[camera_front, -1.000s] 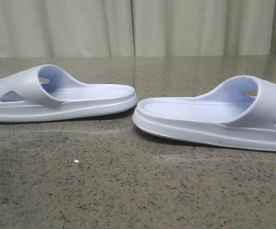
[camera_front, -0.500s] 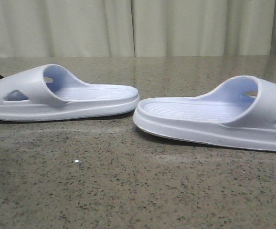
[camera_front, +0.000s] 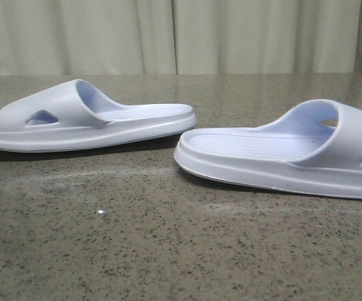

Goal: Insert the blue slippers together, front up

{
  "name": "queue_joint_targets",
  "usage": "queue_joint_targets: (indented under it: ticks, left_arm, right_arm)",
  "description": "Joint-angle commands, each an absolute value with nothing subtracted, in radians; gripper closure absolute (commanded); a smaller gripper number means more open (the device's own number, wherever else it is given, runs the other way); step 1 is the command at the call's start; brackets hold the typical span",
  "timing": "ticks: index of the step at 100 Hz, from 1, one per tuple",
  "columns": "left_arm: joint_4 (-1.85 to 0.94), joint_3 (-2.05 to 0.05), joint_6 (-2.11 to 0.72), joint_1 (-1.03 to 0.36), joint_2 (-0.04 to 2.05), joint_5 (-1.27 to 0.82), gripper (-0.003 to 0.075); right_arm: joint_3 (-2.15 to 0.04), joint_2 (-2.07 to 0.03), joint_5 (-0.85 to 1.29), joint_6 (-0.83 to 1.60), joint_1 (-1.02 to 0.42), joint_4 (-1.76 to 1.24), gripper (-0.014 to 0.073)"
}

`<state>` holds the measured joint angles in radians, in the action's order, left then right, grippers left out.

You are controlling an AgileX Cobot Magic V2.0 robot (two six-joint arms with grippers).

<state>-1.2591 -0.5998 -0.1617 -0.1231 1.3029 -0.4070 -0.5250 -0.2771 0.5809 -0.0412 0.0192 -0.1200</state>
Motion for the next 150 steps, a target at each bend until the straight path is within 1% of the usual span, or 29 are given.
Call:
queue_joint_targets:
  ticks: [1, 11, 31, 68, 86, 108, 150]
  left_arm:
    - [-1.286, -0.62, -0.186, -0.131, 1.287, -0.415, 0.0703]
    - [-1.35, -0.62, -0.253, -0.129, 1.283, -0.44, 0.0703]
    - [-1.579, -0.62, -0.452, -0.129, 1.222, -0.503, 0.0703]
    - [-1.769, -0.62, -0.55, -0.129, 1.064, -0.62, 0.0703]
    - [-1.796, -0.62, -0.549, -0.129, 1.031, -0.687, 0.0703]
    - [-1.796, -0.62, -0.549, -0.129, 1.031, -0.71, 0.0703]
    - [-1.796, -0.62, -0.549, -0.129, 1.031, -0.744, 0.0704]
  right_arm:
    - [-0.559, -0.294, 0.499, -0.038, 0.025, -0.124, 0.0223]
    - [-0.559, -0.294, 0.499, -0.038, 0.025, -0.124, 0.0222]
    - [-0.559, -0.294, 0.499, -0.038, 0.025, -0.124, 0.0223]
    - [-0.559, -0.294, 0.507, -0.041, 0.025, -0.124, 0.0222]
    - [-0.536, -0.325, 0.534, -0.13, 0.025, -0.122, 0.0222]
    - [-0.503, -0.451, 0.59, -0.306, 0.025, -0.135, 0.0222]
    - [-0.503, -0.637, 0.587, -0.31, 0.025, -0.327, 0.0223]
